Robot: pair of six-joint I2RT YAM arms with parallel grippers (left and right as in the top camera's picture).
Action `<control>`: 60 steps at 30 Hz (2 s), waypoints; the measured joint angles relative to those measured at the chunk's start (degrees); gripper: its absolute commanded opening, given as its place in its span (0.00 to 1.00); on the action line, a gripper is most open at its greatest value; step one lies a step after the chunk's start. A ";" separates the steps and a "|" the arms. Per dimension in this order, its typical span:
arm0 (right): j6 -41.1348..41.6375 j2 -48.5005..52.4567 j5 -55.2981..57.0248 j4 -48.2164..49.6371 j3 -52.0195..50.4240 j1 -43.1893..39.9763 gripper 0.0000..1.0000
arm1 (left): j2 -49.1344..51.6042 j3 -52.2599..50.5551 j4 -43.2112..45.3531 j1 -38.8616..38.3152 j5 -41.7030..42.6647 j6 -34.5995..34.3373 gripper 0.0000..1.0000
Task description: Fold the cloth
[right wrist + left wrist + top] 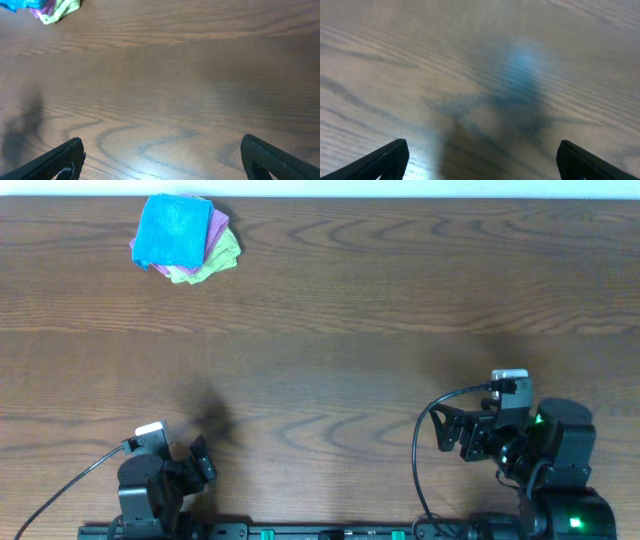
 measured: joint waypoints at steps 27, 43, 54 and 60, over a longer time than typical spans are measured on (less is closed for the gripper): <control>0.00 0.00 0.00 -0.02 0.00 0.00 0.99 | -3.02 -4.15 5.01 -2.16 -0.15 13.51 0.95; 0.00 0.00 0.00 -0.02 0.00 0.00 0.99 | -3.02 -4.22 5.11 -2.16 -0.15 14.86 0.95; -0.02 -4.94 5.09 0.26 -1.79 0.20 0.99 | -3.02 -4.22 5.11 -2.16 -0.15 14.86 0.95; -0.02 -14.49 11.61 6.29 -12.24 0.42 0.99 | -3.06 -4.26 5.16 -2.16 -0.15 14.88 0.95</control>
